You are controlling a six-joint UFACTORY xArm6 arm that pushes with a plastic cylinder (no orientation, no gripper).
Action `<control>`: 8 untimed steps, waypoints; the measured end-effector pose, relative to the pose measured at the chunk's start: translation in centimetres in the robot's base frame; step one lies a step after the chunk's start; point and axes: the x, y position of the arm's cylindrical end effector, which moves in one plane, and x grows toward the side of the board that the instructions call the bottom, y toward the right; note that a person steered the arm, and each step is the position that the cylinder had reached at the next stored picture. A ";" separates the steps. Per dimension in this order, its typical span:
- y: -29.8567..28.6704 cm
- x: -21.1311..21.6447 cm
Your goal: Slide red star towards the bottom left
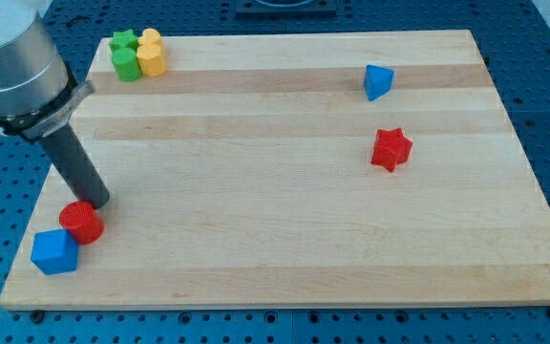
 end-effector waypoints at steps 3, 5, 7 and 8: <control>17.1 0.0; 34.4 0.3; 37.7 -9.8; 37.8 -10.0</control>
